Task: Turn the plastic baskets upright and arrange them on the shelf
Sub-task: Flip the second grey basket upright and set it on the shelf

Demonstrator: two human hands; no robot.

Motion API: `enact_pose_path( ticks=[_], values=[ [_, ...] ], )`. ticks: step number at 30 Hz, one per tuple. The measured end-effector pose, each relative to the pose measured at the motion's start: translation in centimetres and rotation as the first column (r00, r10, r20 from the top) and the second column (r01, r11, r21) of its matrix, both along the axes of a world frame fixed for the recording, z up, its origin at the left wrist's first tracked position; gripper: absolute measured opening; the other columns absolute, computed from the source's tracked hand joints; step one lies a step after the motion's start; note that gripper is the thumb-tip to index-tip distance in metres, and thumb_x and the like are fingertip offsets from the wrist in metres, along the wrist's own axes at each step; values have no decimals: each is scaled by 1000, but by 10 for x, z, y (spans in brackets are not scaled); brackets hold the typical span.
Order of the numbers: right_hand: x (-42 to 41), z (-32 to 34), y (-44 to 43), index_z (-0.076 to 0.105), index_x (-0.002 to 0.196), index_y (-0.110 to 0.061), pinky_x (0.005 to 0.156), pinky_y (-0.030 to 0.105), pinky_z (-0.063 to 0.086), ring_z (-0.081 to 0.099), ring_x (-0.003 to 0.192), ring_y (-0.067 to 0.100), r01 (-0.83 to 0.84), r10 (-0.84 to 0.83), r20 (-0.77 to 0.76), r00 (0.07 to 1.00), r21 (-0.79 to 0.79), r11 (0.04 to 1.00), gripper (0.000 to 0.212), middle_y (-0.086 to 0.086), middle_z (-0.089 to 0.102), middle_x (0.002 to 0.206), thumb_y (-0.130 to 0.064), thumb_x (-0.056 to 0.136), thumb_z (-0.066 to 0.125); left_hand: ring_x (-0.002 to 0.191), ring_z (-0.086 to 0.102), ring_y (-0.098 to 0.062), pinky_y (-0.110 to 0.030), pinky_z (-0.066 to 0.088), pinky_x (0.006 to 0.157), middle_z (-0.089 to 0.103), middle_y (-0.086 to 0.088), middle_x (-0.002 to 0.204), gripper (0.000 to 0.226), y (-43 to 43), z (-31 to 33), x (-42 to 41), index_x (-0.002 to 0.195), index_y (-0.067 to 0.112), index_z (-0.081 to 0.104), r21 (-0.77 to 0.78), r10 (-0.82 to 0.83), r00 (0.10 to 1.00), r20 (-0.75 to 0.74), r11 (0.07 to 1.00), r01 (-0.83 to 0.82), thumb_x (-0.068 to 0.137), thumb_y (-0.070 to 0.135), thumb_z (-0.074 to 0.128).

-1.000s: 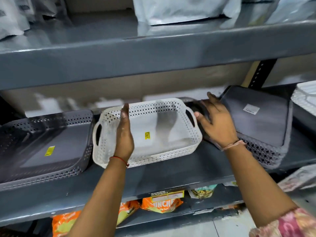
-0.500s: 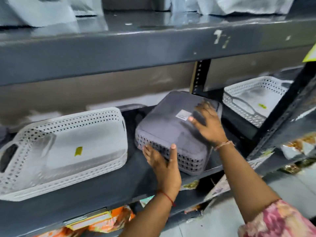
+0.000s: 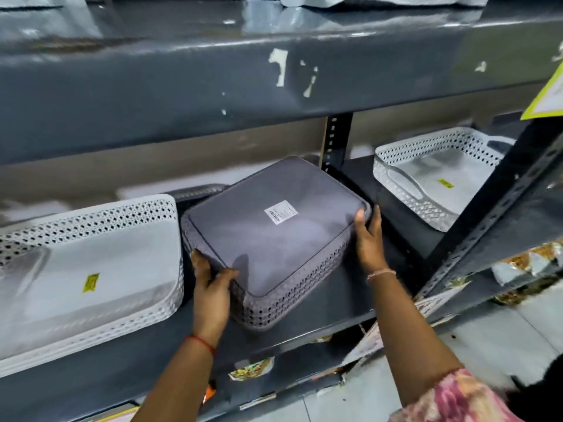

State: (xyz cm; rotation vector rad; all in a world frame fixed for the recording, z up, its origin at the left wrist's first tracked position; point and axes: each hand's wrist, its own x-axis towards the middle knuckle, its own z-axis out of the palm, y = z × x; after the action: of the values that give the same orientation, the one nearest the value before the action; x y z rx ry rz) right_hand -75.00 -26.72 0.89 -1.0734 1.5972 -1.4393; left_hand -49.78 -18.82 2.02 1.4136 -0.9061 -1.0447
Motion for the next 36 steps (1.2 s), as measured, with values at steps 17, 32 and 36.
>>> enact_pose_path(
  ticks=[17, 32, 36],
  values=[
    [-29, 14, 39, 49, 126, -7, 110, 36, 35, 52, 118, 16, 211, -109, 286, 952, -356, 910, 34, 6, 61, 126, -18, 96, 41, 92, 59, -21, -35, 45, 86, 66, -4, 88, 21, 4, 43, 13, 82, 14, 51, -85, -2, 893, -450, 996, -40, 92, 21, 35],
    [-3, 86, 29, 30, 136, -4, 95, -1, 29, 39, 120, -5, 217, -186, 112, 976, -571, 792, 42, 6, 39, 137, -18, 96, 32, 51, 62, -1, -14, 50, 53, 66, 10, 49, 47, -13, 91, 41, 63, 18, 64, -313, -7, 798, -602, 922, -228, 93, 32, 29],
    [3, 48, 24, 29, 139, -8, 88, -6, 29, 32, 127, 9, 245, -171, 224, 959, -361, 900, 43, 5, 34, 143, -21, 99, 32, 71, 58, -5, -23, 42, 78, 65, 9, 63, 50, -5, 54, 17, 77, 13, 56, -254, 232, 864, -447, 893, -371, 99, 27, 14]
  ],
)
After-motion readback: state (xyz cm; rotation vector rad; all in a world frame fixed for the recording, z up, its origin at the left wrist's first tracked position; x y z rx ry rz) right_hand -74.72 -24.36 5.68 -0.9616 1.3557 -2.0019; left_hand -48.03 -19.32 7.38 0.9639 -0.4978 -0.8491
